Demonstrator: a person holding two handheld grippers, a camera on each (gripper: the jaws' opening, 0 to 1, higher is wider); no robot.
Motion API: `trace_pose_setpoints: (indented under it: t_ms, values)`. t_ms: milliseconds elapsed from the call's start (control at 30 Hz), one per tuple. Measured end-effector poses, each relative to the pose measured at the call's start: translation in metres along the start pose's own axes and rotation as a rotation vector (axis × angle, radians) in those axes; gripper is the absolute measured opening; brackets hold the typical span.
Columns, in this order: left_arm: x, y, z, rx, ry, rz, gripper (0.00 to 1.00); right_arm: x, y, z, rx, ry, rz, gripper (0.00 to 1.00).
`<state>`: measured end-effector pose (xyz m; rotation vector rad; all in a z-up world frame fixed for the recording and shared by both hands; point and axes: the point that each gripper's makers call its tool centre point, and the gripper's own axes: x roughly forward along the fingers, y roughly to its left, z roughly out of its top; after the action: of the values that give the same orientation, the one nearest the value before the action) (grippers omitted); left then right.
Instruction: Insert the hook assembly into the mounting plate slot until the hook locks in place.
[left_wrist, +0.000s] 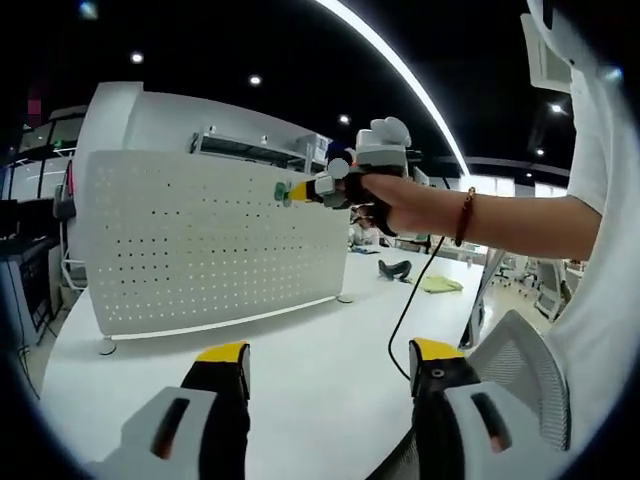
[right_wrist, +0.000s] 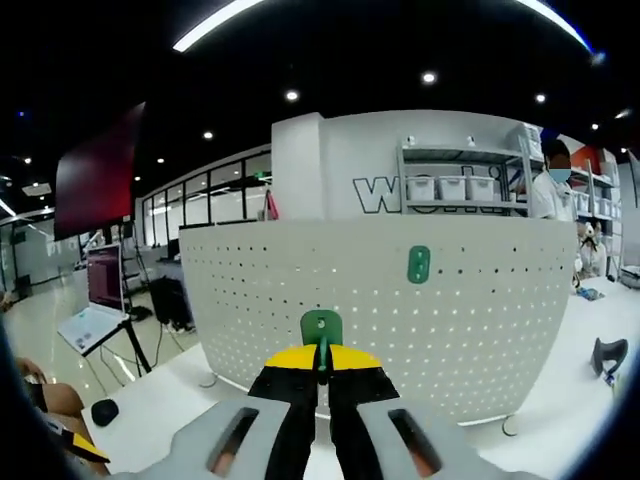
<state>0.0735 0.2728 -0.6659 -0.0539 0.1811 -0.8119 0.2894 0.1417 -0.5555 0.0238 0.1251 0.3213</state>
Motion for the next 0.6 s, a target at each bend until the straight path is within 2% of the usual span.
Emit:
trace_pose_setpoints:
  t_ms: [433,600]
  values:
    - [-0.001,0.022,-0.005,0.003,0.032,0.018,0.69,0.026,-0.015,0.011,0.007,-0.014,-0.046,0.01]
    - [0.003,0.022,-0.009,0.009,0.048,0.009,0.69,0.034,-0.024,0.016,0.014,-0.019,-0.071,0.01]
